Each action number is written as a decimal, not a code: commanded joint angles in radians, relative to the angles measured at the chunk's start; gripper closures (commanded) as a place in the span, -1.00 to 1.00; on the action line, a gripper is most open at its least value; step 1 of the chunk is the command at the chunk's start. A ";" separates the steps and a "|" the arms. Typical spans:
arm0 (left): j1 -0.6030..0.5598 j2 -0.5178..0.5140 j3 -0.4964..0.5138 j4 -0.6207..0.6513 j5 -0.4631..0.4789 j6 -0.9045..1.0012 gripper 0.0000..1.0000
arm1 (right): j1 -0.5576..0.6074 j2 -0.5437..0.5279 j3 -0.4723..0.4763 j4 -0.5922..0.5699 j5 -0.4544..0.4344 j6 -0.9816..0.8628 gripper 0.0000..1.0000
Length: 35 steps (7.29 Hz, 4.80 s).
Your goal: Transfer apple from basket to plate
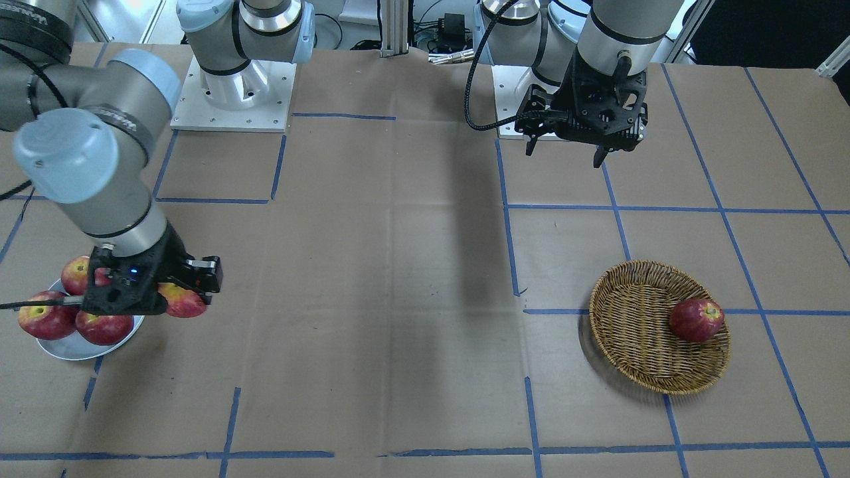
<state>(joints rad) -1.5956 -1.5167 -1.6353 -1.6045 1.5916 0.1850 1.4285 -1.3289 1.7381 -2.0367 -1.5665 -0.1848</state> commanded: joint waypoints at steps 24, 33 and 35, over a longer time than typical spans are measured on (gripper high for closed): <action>0.002 -0.004 -0.011 -0.002 -0.001 0.004 -0.99 | 0.136 -0.311 0.021 0.345 0.003 0.162 -1.00; -0.001 0.009 -0.023 -0.002 0.001 0.004 -0.99 | 0.128 -0.257 -0.063 0.394 0.008 0.150 -1.00; -0.023 -0.007 -0.006 -0.002 -0.004 -0.008 -0.99 | 0.128 -0.257 -0.061 0.394 0.008 0.145 -1.00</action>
